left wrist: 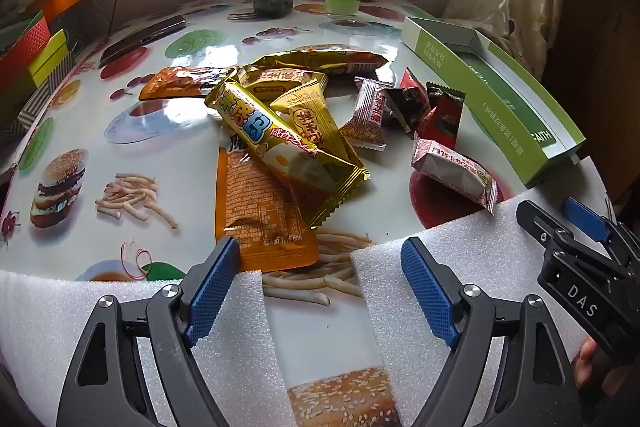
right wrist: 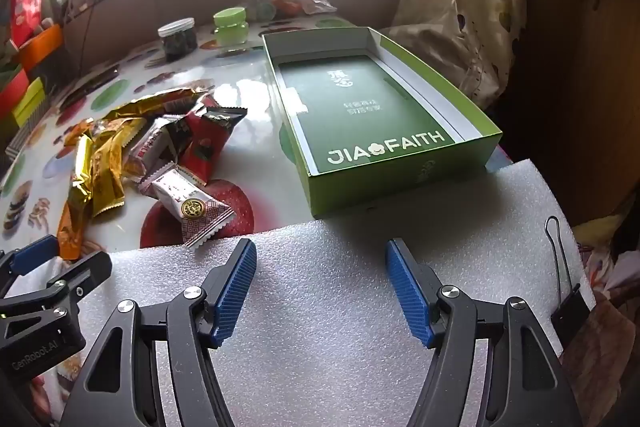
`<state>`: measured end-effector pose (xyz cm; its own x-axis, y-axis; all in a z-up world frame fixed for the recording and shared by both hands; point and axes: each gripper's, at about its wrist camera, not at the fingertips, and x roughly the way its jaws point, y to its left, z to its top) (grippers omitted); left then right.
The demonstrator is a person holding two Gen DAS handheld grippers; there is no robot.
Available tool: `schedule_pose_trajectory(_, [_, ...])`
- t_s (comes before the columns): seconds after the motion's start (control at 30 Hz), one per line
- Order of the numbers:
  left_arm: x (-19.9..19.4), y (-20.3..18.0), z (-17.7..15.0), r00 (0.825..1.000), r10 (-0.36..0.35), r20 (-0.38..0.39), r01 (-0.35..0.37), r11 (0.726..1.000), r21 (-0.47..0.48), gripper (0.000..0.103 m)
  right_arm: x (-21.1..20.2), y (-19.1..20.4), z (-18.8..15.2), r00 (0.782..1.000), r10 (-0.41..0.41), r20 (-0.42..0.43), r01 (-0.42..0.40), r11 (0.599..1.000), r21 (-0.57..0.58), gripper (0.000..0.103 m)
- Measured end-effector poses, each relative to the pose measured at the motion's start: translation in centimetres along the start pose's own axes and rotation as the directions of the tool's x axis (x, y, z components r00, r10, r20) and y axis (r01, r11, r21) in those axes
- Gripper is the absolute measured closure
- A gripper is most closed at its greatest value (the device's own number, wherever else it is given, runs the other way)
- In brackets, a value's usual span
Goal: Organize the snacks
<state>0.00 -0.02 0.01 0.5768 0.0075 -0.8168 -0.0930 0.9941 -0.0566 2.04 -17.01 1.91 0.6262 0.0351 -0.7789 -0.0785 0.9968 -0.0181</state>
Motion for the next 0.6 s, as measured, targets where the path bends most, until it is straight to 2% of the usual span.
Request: schedule_pose_trajectory(0.6, [-0.13, 0.06, 0.0, 1.0, 0.001, 0.005, -0.001, 1.0, -0.008, 0.02, -0.48, 0.21, -0.2, 1.0, 0.001, 0.026, -0.001, 1.0, -0.002, 0.036])
